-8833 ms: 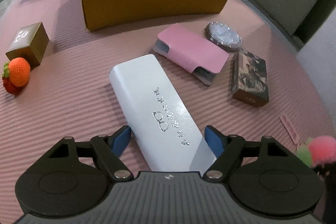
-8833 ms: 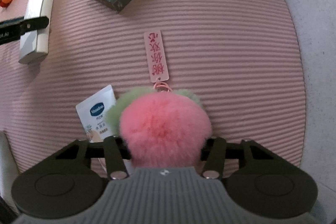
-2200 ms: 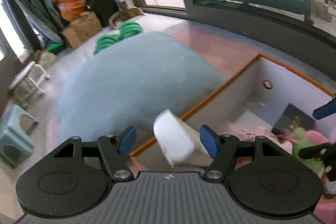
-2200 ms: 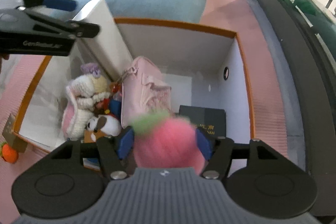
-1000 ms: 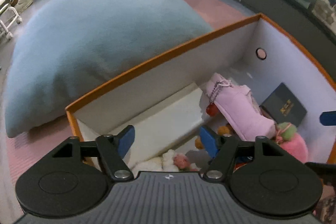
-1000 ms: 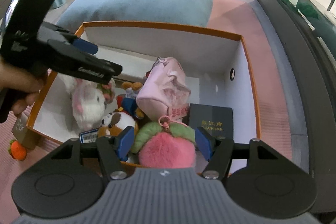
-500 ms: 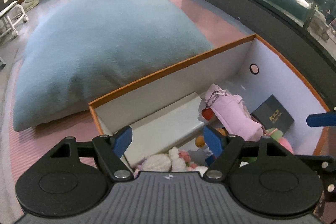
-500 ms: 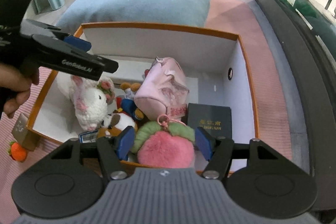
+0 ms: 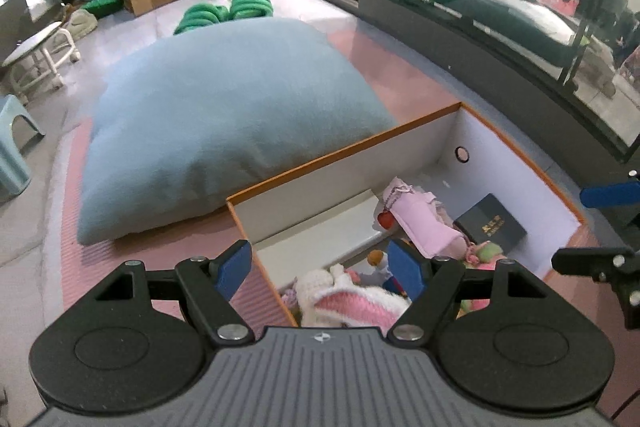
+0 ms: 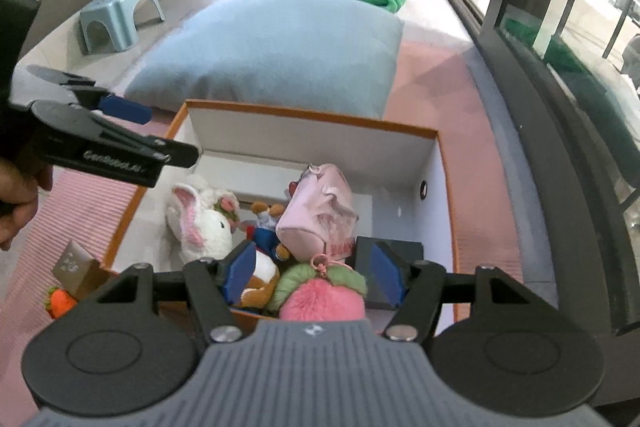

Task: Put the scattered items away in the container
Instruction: 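Withdraw both tools from the box toward the crocheted fruit and Vaseline tube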

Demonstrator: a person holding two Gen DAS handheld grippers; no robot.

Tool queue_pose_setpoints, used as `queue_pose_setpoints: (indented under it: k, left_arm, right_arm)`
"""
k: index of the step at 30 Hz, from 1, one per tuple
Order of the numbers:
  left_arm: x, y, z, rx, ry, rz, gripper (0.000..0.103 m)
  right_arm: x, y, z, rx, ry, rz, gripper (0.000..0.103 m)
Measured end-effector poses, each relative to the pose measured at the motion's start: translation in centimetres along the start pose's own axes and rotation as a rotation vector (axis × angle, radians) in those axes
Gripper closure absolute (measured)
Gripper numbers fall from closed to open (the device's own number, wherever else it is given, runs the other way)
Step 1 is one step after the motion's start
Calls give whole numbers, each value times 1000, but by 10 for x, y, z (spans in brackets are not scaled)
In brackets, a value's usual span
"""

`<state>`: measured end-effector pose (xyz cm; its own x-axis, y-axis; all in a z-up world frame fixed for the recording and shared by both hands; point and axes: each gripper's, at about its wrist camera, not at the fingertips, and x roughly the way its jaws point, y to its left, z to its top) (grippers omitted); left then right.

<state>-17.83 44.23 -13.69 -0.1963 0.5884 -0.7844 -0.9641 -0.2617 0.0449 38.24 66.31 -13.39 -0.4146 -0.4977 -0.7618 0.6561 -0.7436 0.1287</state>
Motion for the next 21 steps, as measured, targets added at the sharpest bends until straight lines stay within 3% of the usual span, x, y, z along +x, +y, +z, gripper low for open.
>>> queue_pose_setpoints:
  k: [14, 21]
  left_arm:
    - [-68, 18, -59, -31, -14, 50, 14]
    - [-98, 17, -100, -61, -50, 51, 14]
  right_arm:
    - [-55, 17, -20, -23, -49, 21, 35]
    - [-72, 27, -48, -34, -50, 35, 32]
